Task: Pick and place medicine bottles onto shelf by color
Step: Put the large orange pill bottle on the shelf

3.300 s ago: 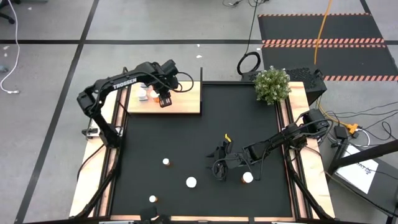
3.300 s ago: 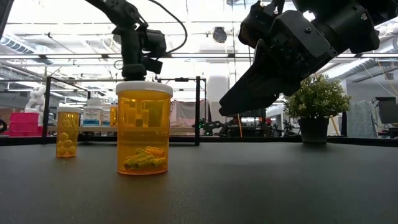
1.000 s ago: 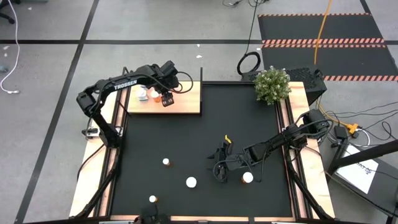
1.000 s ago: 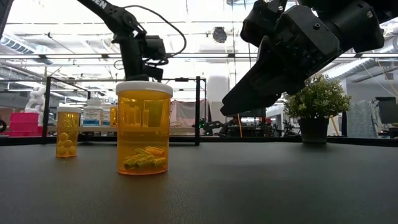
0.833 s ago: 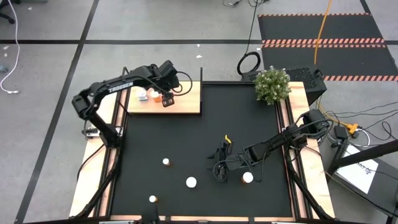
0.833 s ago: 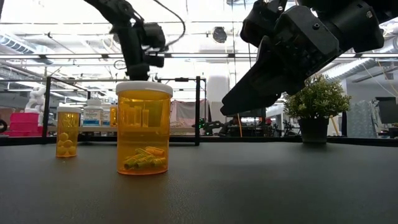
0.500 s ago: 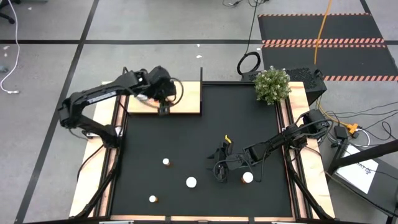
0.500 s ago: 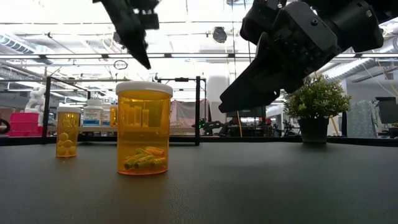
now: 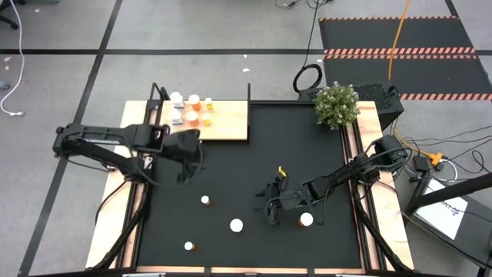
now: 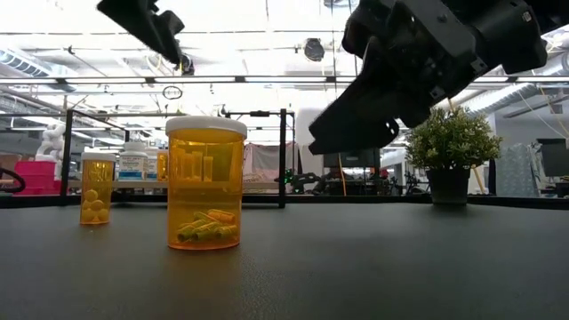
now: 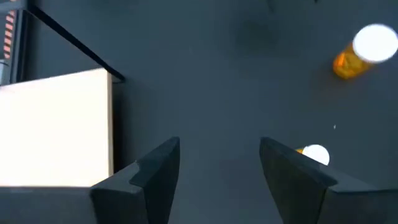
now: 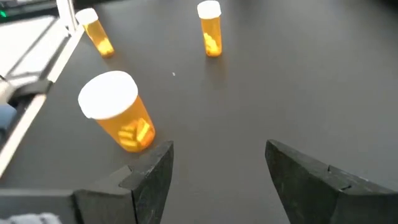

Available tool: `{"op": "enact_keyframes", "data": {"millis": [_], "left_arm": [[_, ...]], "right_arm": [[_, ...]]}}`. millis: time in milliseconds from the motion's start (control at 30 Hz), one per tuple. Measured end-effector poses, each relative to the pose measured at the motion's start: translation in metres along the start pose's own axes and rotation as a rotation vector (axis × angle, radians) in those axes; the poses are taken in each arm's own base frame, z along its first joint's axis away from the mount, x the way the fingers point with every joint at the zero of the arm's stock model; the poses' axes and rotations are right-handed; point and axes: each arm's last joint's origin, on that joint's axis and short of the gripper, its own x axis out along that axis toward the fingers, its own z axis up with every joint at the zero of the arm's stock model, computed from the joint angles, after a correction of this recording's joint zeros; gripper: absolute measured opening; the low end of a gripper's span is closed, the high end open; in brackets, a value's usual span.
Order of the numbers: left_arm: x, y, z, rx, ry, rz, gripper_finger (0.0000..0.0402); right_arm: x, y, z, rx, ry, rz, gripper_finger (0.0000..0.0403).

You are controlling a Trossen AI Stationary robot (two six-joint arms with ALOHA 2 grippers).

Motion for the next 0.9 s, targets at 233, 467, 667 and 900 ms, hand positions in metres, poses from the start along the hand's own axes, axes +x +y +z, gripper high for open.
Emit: {"op": "enact_keyframes", "data": {"millis": [233,467,667,900], "left_arm": [[0.022,-0.021,-0.012,0.022,-0.068,0.016,0.0223],[0.026,-0.024,-0.009,-0.012,-0.117,0.011,0.0223],[0.025,-0.028,-0.005,-0.108,-0.161,-0.008,0.0223],[0.030,-0.045,-0.002,-0.107,-0.154,-0.054,0.0223]], "right_arm": [[-0.001,0.006,0.003,0.002,-0.026,0.082,0.0249],[0.003,0.015,-0.002,-0.001,-0.031,0.127,0.0249],[0.007,0.014,-0.004,-0.029,-0.028,0.121,0.0249],[0.006,0.016,-0.004,-0.046,-0.054,0.105,0.0249]]}}
